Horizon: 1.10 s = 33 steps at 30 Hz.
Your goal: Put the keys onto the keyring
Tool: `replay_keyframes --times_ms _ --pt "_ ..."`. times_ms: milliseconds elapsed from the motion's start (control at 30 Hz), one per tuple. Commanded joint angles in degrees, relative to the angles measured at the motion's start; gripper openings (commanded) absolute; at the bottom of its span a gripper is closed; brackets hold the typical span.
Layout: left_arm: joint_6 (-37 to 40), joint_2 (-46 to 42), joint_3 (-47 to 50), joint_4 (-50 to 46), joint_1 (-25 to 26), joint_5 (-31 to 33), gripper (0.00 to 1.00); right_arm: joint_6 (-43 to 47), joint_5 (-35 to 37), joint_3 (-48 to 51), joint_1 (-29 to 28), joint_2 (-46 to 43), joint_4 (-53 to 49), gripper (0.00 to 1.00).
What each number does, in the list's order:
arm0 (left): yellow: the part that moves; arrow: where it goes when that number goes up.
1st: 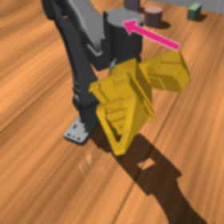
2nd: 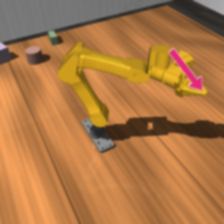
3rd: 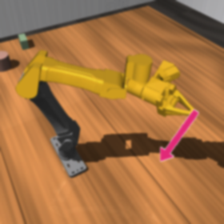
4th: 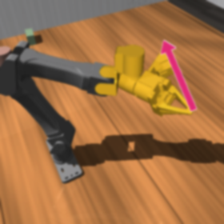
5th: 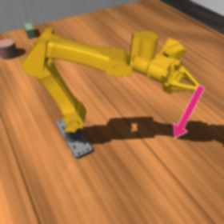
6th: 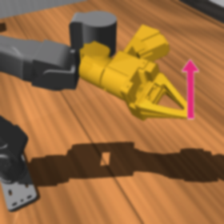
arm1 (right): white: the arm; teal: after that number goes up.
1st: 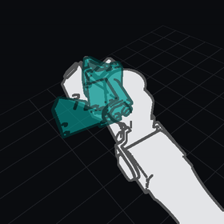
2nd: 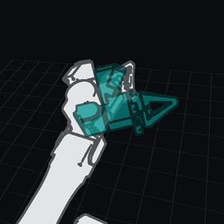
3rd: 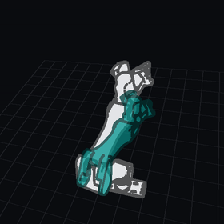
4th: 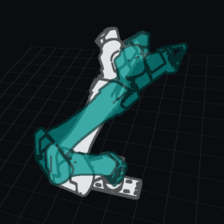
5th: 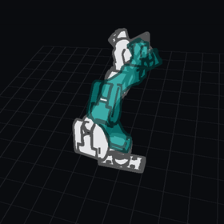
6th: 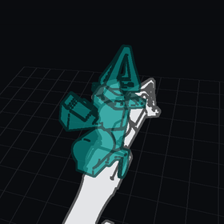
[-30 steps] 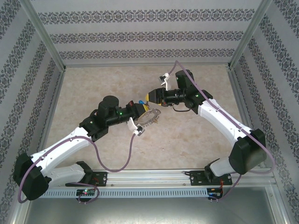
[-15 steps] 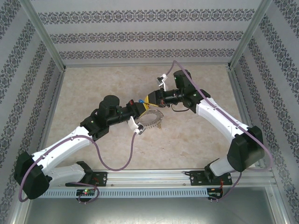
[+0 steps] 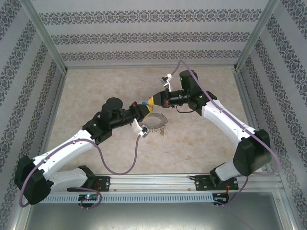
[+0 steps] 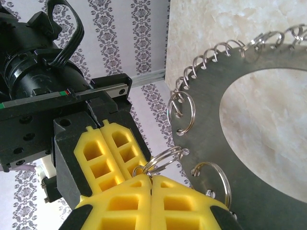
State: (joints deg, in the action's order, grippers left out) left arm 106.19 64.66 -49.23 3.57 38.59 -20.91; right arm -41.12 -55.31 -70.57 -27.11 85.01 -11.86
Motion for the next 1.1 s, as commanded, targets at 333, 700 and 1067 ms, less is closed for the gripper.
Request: replay_keyframes --times_ms 333,700,1067 --pt "-24.76 -4.94 -1.28 5.13 -0.54 1.75 1.00 14.95 15.17 3.81 -2.16 -10.13 9.91 0.00" --pt "-53.39 -10.25 -0.72 3.99 -5.49 5.63 0.99 38.71 32.50 0.79 -7.17 -14.27 7.36 0.00" --pt "-81.12 -3.62 -15.16 -17.14 -17.90 2.85 0.99 60.33 38.16 -3.90 -9.80 -16.57 8.87 0.00"
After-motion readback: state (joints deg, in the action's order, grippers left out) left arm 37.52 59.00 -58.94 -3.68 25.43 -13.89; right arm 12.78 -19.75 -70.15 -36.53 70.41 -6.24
